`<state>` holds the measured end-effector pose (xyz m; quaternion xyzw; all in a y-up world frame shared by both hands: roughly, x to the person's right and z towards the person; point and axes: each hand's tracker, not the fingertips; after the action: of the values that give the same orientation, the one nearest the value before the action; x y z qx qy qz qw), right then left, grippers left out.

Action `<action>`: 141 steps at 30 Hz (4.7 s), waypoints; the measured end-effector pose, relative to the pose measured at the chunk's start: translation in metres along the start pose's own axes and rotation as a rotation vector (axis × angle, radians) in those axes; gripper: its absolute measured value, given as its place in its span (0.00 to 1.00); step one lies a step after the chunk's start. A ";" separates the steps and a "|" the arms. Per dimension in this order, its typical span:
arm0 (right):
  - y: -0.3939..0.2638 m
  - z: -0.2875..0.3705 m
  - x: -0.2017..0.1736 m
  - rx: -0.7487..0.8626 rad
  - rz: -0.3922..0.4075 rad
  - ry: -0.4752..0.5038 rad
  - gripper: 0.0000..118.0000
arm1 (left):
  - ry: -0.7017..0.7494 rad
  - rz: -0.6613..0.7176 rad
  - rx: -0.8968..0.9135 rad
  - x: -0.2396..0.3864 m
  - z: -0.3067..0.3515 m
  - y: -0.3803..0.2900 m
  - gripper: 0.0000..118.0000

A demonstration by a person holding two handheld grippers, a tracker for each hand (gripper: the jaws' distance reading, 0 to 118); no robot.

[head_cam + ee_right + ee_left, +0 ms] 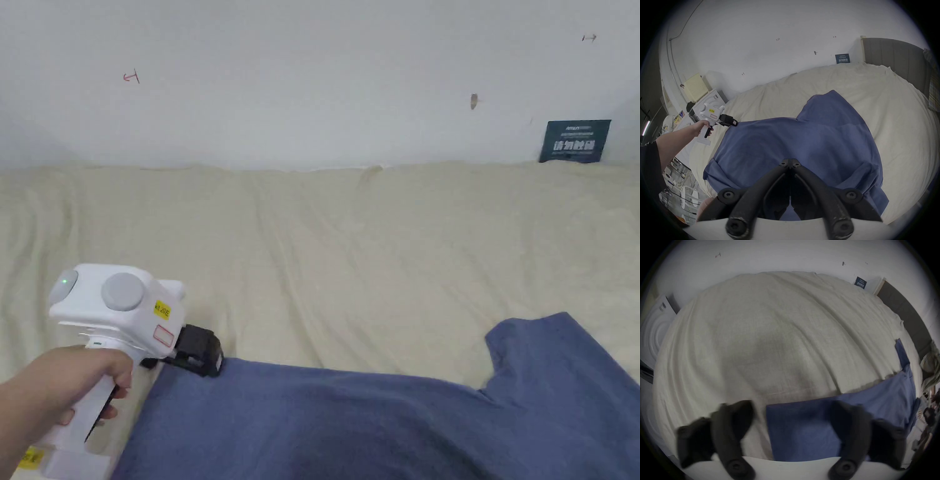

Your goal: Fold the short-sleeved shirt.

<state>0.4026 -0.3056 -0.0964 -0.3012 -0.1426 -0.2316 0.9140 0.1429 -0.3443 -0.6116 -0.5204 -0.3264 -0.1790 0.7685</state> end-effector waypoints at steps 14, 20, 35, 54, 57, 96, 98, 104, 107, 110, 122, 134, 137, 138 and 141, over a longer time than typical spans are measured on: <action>0.089 -0.017 0.024 0.104 0.076 -0.066 0.00 | 0.016 -0.097 0.055 0.011 0.025 -0.019 0.02; 0.210 -0.113 0.080 -0.080 -0.052 -0.099 0.52 | 0.011 -0.097 0.088 0.009 0.037 -0.022 0.02; 0.208 -0.214 0.130 -0.482 -0.041 -0.397 0.00 | 0.006 -0.106 0.070 0.005 0.035 -0.022 0.02; 0.206 -0.025 0.106 -0.247 -0.190 -0.167 0.00 | -0.115 0.013 0.286 0.004 0.154 -0.102 0.02; 0.181 0.026 0.107 -0.213 -0.202 -0.124 0.00 | -0.167 0.045 0.327 0.004 0.186 -0.141 0.02; -0.023 0.156 -0.034 0.407 0.087 -0.152 0.75 | -0.081 0.016 0.793 0.124 0.259 -0.324 0.98; -0.034 0.157 -0.063 0.559 0.143 -0.160 0.72 | -0.024 -0.008 0.938 0.143 0.270 -0.332 0.96; -0.054 0.137 -0.101 0.648 0.169 -0.132 0.00 | 0.030 -0.045 1.058 0.170 0.279 -0.350 0.00; -0.062 0.136 -0.108 0.690 0.179 -0.190 0.00 | 0.102 -0.092 1.108 0.178 0.275 -0.365 0.00; -0.063 0.136 -0.103 0.691 0.173 -0.187 0.00 | 0.116 -0.111 1.108 0.183 0.271 -0.365 0.00; -0.053 0.144 -0.088 0.559 0.112 -0.169 0.00 | -0.499 0.348 0.270 -0.009 0.213 -0.285 0.00; -0.048 0.115 -0.105 0.449 0.107 -0.143 0.00 | -0.841 0.556 0.121 -0.082 0.088 -0.295 1.00; -0.047 0.109 -0.112 0.431 0.138 -0.142 0.00 | -0.862 0.524 0.020 -0.076 0.065 -0.296 1.00; -0.046 0.107 -0.114 0.426 0.144 -0.140 0.00 | -0.867 0.498 0.036 -0.073 0.062 -0.294 1.00; -0.047 0.103 -0.120 0.426 0.151 -0.132 0.00 | -0.985 0.562 0.065 -0.070 0.061 -0.287 1.00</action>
<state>0.2643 -0.2349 -0.0412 -0.1259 -0.2246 -0.1070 0.9603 -0.1031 -0.4062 -0.4491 -0.5855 -0.5005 0.3064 0.5593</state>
